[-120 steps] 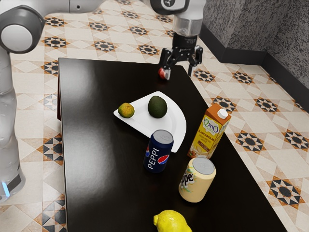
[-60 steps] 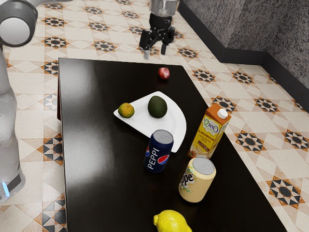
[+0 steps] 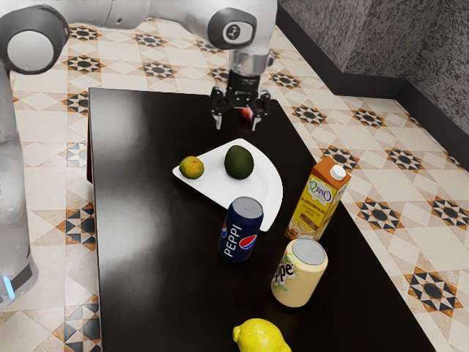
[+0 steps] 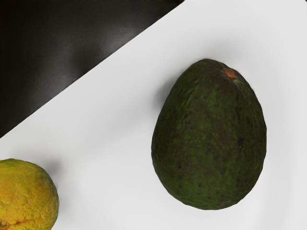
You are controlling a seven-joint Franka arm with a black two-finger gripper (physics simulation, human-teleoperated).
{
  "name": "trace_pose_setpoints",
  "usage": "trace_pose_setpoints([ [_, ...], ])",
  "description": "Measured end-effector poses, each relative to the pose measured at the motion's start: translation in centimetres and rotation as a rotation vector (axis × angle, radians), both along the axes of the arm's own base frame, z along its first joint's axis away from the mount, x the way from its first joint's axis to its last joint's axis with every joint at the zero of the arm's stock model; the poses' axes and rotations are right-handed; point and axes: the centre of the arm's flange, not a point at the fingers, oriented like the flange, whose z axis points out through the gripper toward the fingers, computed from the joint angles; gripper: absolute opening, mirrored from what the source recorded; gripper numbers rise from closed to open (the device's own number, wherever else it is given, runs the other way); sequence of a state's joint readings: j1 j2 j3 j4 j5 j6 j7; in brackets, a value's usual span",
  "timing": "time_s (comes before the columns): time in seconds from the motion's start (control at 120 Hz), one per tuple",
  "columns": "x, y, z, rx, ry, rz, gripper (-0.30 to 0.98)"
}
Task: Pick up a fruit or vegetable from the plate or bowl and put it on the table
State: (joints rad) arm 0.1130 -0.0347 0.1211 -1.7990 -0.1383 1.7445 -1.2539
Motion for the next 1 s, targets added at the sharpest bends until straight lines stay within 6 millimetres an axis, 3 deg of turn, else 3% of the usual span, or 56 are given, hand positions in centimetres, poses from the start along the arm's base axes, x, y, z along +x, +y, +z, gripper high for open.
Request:
trace_pose_setpoints([
  [0.092,0.6,2.3,-1.9,-0.03,-0.007,-0.045,0.69],
  [0.208,0.8,5.0,-3.0,-0.035,-0.045,-0.114,0.69],
  [0.317,1.2,5.2,-3.2,-0.031,-0.076,-0.207,0.69],
  [0.383,1.9,3.4,-3.3,-0.028,-0.095,-0.29,0.69],
  [0.467,2.8,-0.2,-3.6,-0.03,-0.116,-0.405,0.69],
  [0.542,2.3,-3.7,-4.5,-0.041,-0.129,-0.499,0.69],
  [0.675,2.3,-9.4,-3.8,-0.036,-0.18,-0.658,0.69],
  [0.758,2.1,-11.1,-3.0,-0.028,-0.211,-0.719,0.69],
  [0.825,1.8,-9.3,-2.6,-0.02,-0.226,-0.711,0.68],
  [0.942,-1.4,0.2,-2.0,0.005,-0.242,-0.563,0.69],
  [1.0,-2.3,1.9,-2.2,0.012,-0.242,-0.542,0.69],
])
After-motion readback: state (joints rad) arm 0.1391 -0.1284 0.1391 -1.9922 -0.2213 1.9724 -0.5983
